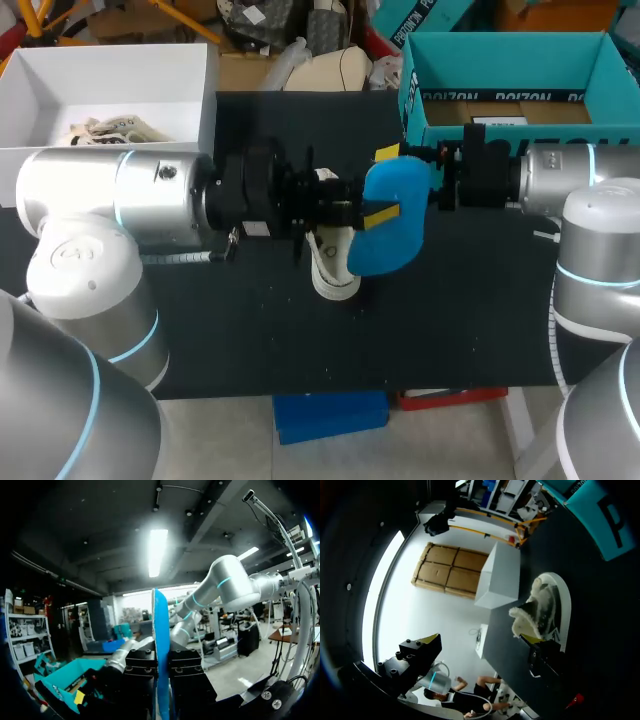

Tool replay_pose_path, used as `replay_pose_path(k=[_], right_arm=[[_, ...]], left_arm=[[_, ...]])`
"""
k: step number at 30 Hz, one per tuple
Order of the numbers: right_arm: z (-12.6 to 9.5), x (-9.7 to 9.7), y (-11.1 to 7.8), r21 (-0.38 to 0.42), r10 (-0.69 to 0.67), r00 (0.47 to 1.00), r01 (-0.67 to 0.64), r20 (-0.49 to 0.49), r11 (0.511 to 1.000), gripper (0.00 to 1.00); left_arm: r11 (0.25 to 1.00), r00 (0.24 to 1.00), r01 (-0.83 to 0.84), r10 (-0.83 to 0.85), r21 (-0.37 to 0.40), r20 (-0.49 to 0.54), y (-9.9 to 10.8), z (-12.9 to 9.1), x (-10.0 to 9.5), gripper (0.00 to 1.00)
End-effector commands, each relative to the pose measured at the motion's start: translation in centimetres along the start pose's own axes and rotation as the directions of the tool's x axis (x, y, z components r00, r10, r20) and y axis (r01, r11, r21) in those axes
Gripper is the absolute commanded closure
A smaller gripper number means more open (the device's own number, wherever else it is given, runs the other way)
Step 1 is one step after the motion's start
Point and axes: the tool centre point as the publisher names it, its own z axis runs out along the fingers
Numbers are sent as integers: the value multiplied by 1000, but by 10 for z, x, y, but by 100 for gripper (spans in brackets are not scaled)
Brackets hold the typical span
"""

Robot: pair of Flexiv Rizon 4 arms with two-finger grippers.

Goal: Take the shoe out of the shoebox, open the shoe tongue, remove and reinsert the insole, then place the shoe into the shoebox

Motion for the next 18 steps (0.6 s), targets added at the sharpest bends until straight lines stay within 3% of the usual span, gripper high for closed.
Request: replay_pose_path(k=[1,3,4,8,18], right_arm=[[2,0,-1,-5,1,1000,-1,1,1000,0],[2,0,-1,-5,1,1000,-1,1,1000,0],[2,0,-1,-5,1,1000,-1,1,1000,0],[2,0,-1,-5,1,1000,-1,1,1000,0],[2,0,-1,-5,1,1000,-1,1,1000,0]], left_arm=[[972,971,-233,235,-38,41,36,-20,20,100],[938,941,-322,332,-131,62,52,-20,21,100],[940,942,-322,331,-116,64,61,-21,21,100],[885,898,-408,433,-224,76,96,-22,28,100],[885,898,-408,433,-224,76,96,-22,28,100]])
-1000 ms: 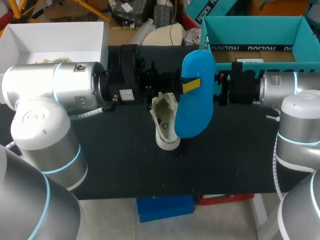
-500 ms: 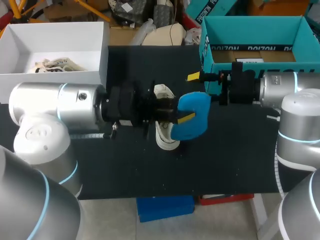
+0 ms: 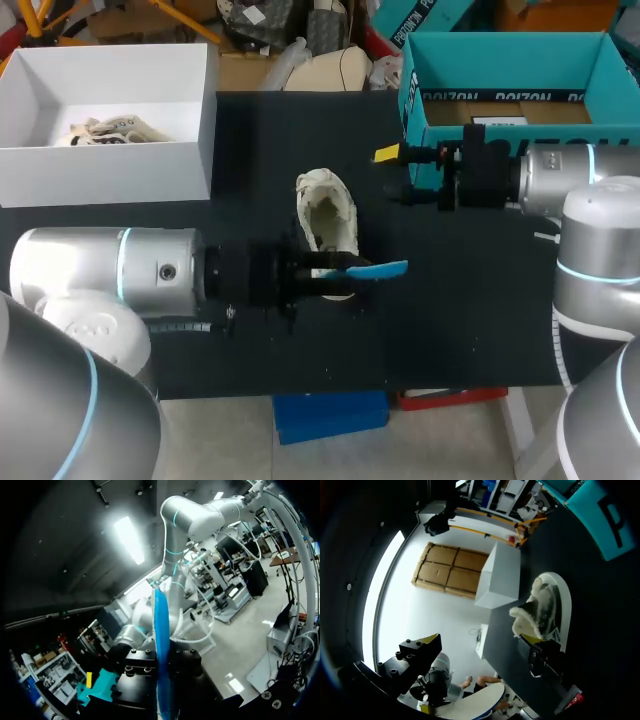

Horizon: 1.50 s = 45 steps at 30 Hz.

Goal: Take the shoe out of the shoebox, open the shoe tongue, remove and reinsert the insole, then place the shoe into the shoebox

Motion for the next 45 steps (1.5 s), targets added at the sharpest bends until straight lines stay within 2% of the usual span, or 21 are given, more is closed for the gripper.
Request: replay_pose_path(k=[1,8,9,11,14,15,16,20,21,23,25,26,43,45], right_arm=[[2,0,-1,-3,0,1000,0,1,1000,0],[2,0,-1,-3,0,1000,0,1,1000,0],[2,0,-1,-3,0,1000,0,1,1000,0],[2,0,-1,-3,0,1000,0,1,1000,0],[2,0,-1,-3,0,1000,0,1,1000,0],[2,0,-1,-3,0,1000,0,1,1000,0],[2,0,-1,-3,0,1000,0,1,1000,0],[2,0,-1,-3,0,1000,0,1,1000,0],[2,0,-1,-3,0,1000,0,1,1000,0],[2,0,-1,-3,0,1000,0,1,1000,0],[2,0,-1,-3,0,1000,0,1,1000,0],[2,0,-1,-3,0,1000,0,1,1000,0],[2,0,-1,-3,0,1000,0,1,1000,0],[2,0,-1,-3,0,1000,0,1,1000,0]], left_arm=[[1000,1000,-1,1,-21,25,-6,-1,6,100],[1000,1000,-1,1,-21,25,-6,-1,6,100],[993,993,-113,114,-19,32,-12,1,13,100],[978,977,-203,200,40,70,-15,1,24,100],[950,948,-306,298,57,111,-5,2,32,100],[939,935,-341,336,33,113,0,2,34,100],[929,925,-366,357,52,128,4,2,35,100],[859,848,-510,508,-27,150,24,0,35,100],[842,830,-539,536,-21,156,28,-2,36,100],[795,786,-605,604,-39,130,39,-3,36,100],[743,741,-666,669,-64,62,52,-1,36,100],[731,730,-679,682,-66,41,59,0,36,100],[731,730,-679,682,-66,41,59,0,36,100],[673,670,-734,740,-94,65,60,1,40,100]])
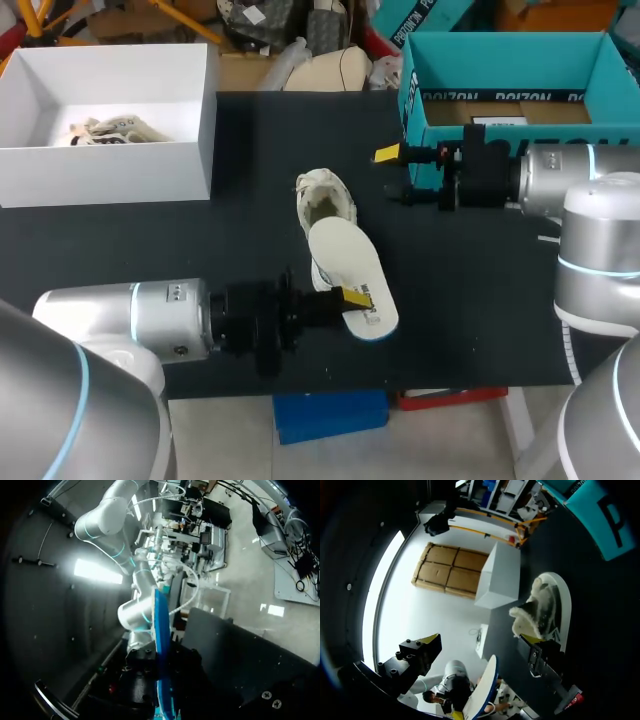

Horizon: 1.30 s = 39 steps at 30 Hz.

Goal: Take the shoe out of the shoebox, open the shoe tongue, remove and reinsert the insole, then place the shoe into the shoebox

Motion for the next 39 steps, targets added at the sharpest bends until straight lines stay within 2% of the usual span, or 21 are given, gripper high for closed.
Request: replay_pose_path(k=[1,5,8,18,22,27,33,39], right_arm=[[2,0,0,-3,0,1000,0,2,1000,0],[2,0,0,-3,0,1000,0,2,1000,0],[2,0,0,-3,0,1000,0,2,1000,0],[2,0,0,-3,0,1000,0,2,1000,0],[2,0,0,-3,0,1000,0,2,1000,0],[2,0,0,-3,0,1000,0,2,1000,0],[2,0,0,-3,0,1000,0,2,1000,0],[2,0,0,-3,0,1000,0,2,1000,0]], left_arm=[[990,990,-133,134,-37,45,-2,-1,5,100],[963,963,-267,268,-33,37,-1,-4,8,100],[947,946,-321,321,-11,54,8,-8,11,100],[917,917,-398,397,10,28,75,-12,22,100],[909,909,-416,416,13,14,103,-10,17,100],[898,898,-440,440,25,0,127,-5,6,100],[897,898,-441,441,30,-5,142,0,4,100],[902,904,-428,428,45,12,141,3,4,100]])
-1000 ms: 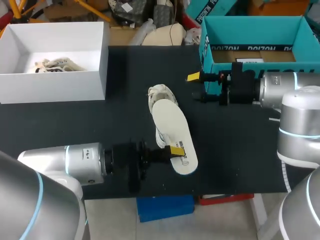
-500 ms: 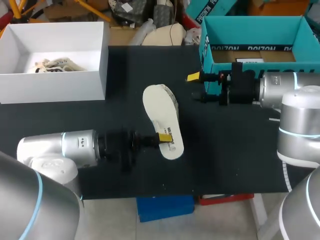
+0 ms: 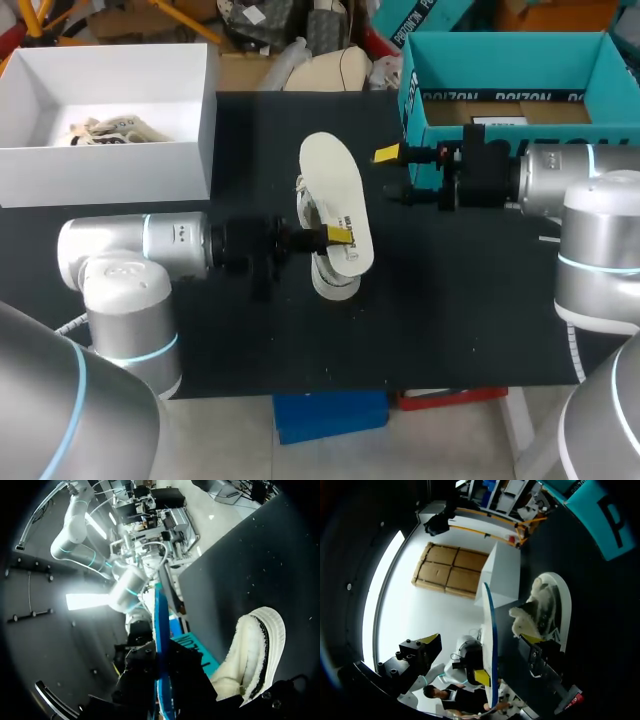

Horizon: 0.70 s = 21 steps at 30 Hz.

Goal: Take the shoe out of the shoebox, open the shoe tongue, remove and reinsert the insole, then place the shoe into the shoebox

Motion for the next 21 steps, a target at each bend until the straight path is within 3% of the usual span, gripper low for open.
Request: replay_pose_path(k=[1,6,8,11,17,18,19,21], right_arm=[[1,0,-1,-4,1,1000,-1,2,1000,0],[1,0,-1,-4,1,1000,-1,2,1000,0],[5,-3,-1,107,-6,1000,6,-4,994,0],[7,-9,-2,187,-16,998,25,-53,982,0],[6,-15,-5,264,-22,993,53,-118,963,0],[7,-16,-6,270,-20,992,53,-121,962,8],[7,-18,-8,271,-20,992,53,-121,961,25],[9,-23,-12,280,-12,993,45,-119,959,39]], left_arm=[[1000,1000,-2,2,22,-2,4,2,2,100],[1000,1000,-2,2,22,-2,4,2,2,100],[1000,1000,-2,2,22,-2,4,2,2,100],[1000,1000,-2,2,22,-2,4,2,2,100],[1000,1000,-2,2,22,-2,4,2,2,100],[1000,1000,-2,2,22,-2,4,2,2,100],[1000,1000,-2,2,22,-2,4,2,2,100],[1000,1000,-2,2,22,-2,4,2,2,100]])
